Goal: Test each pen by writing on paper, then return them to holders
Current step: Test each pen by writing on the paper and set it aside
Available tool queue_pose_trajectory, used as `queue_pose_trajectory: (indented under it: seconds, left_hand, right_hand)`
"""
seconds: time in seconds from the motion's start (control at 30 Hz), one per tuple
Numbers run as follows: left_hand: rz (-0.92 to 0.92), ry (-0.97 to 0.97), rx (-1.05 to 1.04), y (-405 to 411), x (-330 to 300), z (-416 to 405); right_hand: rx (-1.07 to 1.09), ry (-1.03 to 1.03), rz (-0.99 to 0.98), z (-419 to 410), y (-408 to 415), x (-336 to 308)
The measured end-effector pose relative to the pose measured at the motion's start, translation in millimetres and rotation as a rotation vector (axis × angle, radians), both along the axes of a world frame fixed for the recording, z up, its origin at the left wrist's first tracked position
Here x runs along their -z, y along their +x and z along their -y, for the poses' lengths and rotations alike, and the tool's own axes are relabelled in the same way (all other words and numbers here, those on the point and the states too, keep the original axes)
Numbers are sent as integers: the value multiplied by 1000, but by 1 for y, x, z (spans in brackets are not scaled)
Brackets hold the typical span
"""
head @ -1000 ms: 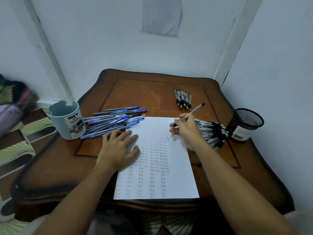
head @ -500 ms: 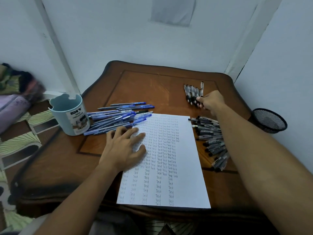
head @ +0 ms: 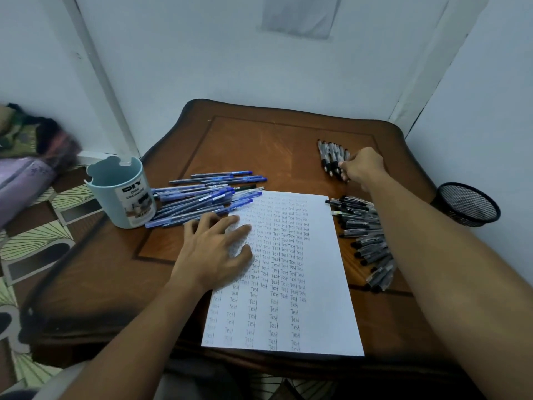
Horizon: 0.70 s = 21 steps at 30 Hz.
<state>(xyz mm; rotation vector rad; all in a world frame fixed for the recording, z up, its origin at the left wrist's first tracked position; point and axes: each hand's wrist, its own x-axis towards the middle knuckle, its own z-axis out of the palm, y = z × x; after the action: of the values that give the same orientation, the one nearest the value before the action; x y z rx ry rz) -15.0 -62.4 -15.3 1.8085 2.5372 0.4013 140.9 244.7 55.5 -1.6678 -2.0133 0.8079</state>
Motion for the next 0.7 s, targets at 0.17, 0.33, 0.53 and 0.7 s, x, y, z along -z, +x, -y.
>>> queue_pose_trajectory:
  seconds: [0.17, 0.33, 0.53, 0.7]
  left_hand:
    - [-2, 1, 7, 1, 0, 1]
    - [-41, -56, 0, 3, -3, 0]
    - [-87, -138, 8, 10, -4, 3]
    - [-61, -189, -2, 14, -7, 5]
  right_hand:
    - [-275, 59, 108, 34, 33, -13]
    - [-630, 30, 409, 85, 79, -20]
    - [-756, -73, 591, 113, 110, -19]
    - [-891, -86, 725, 126, 115, -21]
